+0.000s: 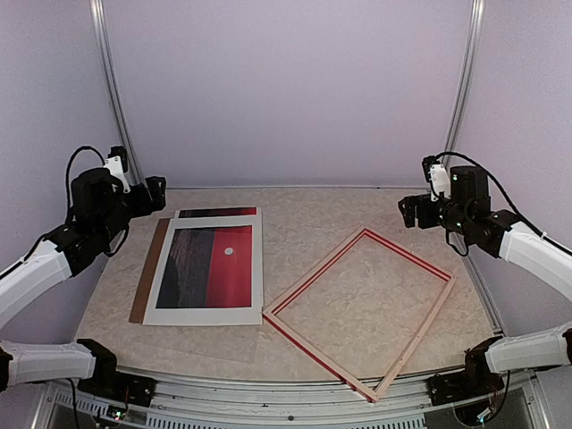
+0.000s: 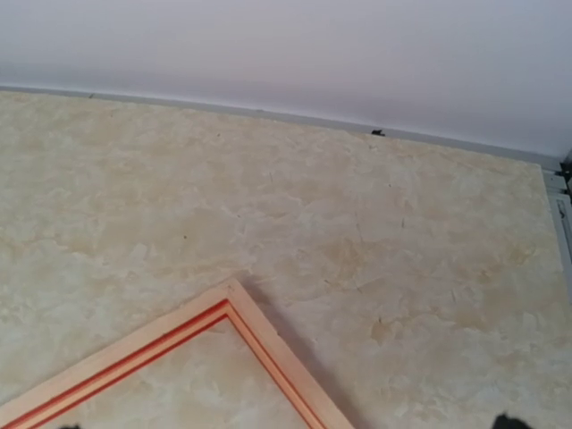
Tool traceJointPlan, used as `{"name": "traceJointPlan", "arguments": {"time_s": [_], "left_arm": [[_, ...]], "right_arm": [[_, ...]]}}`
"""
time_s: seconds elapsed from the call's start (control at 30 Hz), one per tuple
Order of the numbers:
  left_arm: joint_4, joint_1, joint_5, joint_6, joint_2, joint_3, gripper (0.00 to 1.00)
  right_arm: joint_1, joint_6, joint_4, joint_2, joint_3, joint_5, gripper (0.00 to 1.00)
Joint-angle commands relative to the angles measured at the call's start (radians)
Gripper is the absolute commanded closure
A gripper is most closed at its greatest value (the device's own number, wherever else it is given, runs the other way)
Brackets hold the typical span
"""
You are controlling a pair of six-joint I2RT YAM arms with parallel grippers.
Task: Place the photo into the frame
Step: Move the frame body to the center of the board.
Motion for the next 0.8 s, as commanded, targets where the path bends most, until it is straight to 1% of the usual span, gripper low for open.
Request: {"name": "traceJointPlan", "arguments": {"time_s": [0.0, 0.3, 0.43, 0.57, 0.67, 0.77], "left_arm": [[0.022, -0.002, 0.007, -0.004, 0.003, -0.005, 0.01], [0.017, -0.003, 0.024, -0.021, 0.017, 0.001, 0.01], [0.013, -0.008, 0.030, -0.027, 0.012, 0.003, 0.01], [0.011, -0.020, 0.040, -0.026, 0.014, -0.003, 0.01], [0.004, -0.028, 0.055, -0.038, 0.023, 0.002, 0.01], [0.003, -0.037, 0.073, -0.051, 0.033, 0.008, 0.01]], "right_arm": [[0.014, 0.011, -0.006, 0.001, -0.011, 0.030, 0.00], [0.014, 0.086, -0.120, 0.046, 0.033, 0.100, 0.00], [0.014, 0.151, -0.239, 0.057, 0.066, 0.177, 0.00], [0.009, 0.253, -0.420, 0.098, 0.127, 0.252, 0.00], [-0.028, 0.322, -0.512, 0.126, 0.139, 0.195, 0.00], [-0.100, 0.368, -0.498, 0.122, 0.084, 0.078, 0.00]]}}
